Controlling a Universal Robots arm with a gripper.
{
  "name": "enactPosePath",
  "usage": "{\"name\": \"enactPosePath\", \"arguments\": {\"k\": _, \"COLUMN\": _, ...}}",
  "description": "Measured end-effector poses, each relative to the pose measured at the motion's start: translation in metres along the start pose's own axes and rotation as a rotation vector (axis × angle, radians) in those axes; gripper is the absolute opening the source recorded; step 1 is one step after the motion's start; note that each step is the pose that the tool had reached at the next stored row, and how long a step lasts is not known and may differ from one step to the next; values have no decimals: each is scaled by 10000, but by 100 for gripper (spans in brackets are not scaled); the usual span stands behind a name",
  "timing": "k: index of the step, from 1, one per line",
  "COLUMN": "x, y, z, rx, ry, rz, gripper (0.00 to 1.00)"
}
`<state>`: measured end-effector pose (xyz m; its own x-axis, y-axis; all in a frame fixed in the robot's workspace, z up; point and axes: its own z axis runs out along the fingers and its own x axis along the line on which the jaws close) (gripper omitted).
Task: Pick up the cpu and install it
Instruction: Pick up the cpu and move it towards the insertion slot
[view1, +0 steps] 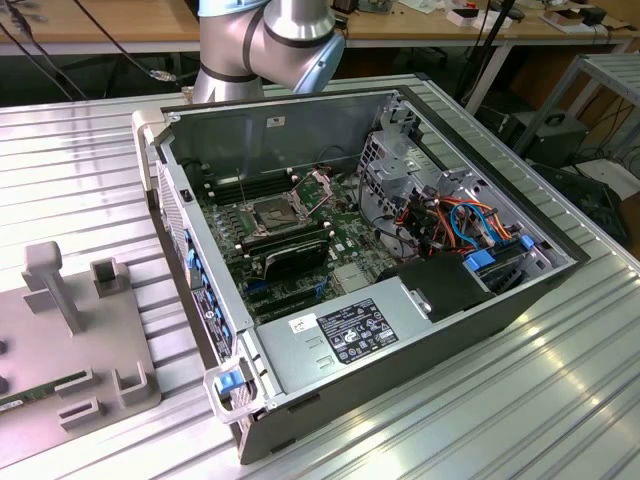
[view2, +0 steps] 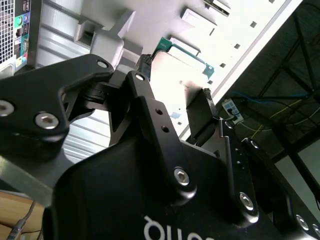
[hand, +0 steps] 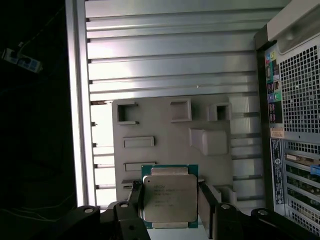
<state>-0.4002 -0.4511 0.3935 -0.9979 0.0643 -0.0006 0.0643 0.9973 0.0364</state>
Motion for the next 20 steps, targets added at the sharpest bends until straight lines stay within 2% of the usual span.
{"name": "enactPosePath", "arguments": {"k": 3, "x": -33, "y": 3, "z": 1, "rx": -1, "ry": 0, "rz": 1, "gripper": 54}}
{"name": "enactPosePath", "arguments": {"k": 16, "x": -41, "y": 3, "z": 0, "rx": 0, "ry": 0, "rz": -1, "gripper": 54}}
{"name": "enactPosePath", "arguments": {"k": 20, "x": -88, "y": 5, "z": 1, "rx": 0, "ry": 0, "rz": -1, "gripper": 54}}
